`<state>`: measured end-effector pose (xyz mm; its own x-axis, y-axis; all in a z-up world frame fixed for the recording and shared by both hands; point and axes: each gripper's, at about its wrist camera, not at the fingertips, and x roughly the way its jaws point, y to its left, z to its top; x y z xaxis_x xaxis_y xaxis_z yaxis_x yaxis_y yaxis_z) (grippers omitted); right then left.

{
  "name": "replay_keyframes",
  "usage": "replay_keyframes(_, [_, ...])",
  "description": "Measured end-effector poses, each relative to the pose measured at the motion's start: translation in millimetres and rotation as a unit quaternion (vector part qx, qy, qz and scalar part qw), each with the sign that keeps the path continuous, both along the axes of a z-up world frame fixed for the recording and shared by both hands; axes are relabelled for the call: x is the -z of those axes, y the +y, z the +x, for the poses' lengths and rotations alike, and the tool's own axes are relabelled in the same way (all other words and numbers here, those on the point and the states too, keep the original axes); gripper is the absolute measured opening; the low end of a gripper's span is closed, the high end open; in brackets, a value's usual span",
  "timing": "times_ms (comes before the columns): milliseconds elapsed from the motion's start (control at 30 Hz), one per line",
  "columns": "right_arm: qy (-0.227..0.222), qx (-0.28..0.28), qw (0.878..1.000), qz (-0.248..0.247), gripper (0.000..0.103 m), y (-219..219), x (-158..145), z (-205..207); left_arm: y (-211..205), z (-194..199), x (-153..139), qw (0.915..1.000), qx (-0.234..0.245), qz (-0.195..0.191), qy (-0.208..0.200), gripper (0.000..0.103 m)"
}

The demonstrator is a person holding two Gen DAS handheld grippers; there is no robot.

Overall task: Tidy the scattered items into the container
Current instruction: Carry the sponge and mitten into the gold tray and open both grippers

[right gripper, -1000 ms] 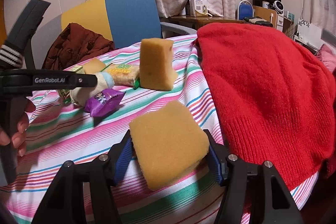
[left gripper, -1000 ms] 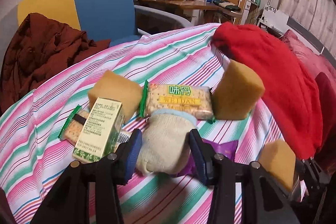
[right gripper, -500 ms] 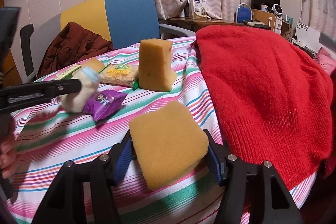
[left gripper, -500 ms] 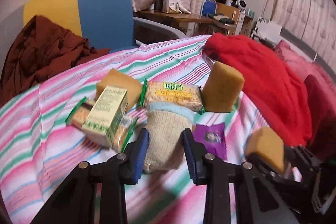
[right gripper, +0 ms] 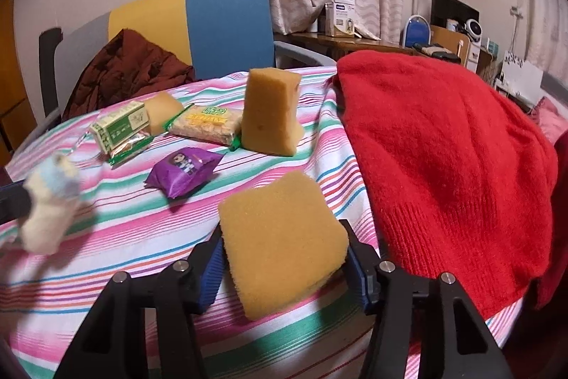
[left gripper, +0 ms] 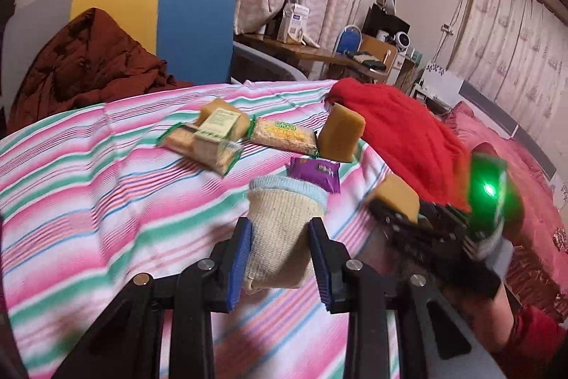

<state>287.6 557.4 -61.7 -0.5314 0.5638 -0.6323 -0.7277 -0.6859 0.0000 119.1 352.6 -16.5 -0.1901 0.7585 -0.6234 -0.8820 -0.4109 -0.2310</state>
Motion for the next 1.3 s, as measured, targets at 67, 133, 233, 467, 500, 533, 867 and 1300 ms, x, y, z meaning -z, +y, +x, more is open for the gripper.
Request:
replay_keyframes(67, [0.003,-0.002,1.000,-0.003,0.058,-6.3,-4.1,0.7,-23.4,0.6,-3.9,0.9999,-0.009,0.008,-0.004,0.033])
replay_keyframes(133, [0.019,-0.014,1.000,-0.018,0.058,-18.0,-10.6,0.9,-42.0,-2.8,-5.9,0.9994,-0.017,0.020,-0.023,0.033])
replay_keyframes(233, [0.040,-0.042,0.998,-0.035,0.059,-40.3,-19.9,-5.5,-71.4,-12.1,-8.4,0.9969,-0.043,0.039,-0.054,0.033])
replay_keyframes(467, [0.067,-0.136,0.988,-0.036,0.059,-108.7,-51.6,-43.7,-135.7,-28.3,-26.3,0.9909,-0.105,0.072,-0.042,0.033])
replay_keyframes(500, [0.067,-0.157,0.985,-0.029,0.059,-123.2,-57.7,-52.6,-147.0,-30.8,-28.6,0.9897,-0.115,0.076,-0.037,0.033])
replay_keyframes(533, [0.067,-0.176,0.982,-0.024,0.059,-136.2,-62.9,-60.2,-159.3,-33.4,-30.3,0.9882,-0.127,0.079,-0.033,0.033])
replay_keyframes(867, [0.077,-0.342,0.936,-0.044,0.059,-256.1,-88.0,-137.0,-273.1,-65.0,-23.5,0.9645,-0.250,0.078,-0.031,0.033])
replay_keyframes(1300, [0.031,-0.453,0.891,-0.030,0.064,-356.0,-69.3,-188.5,-344.5,-92.9,0.4,0.9414,-0.336,0.015,-0.027,0.033])
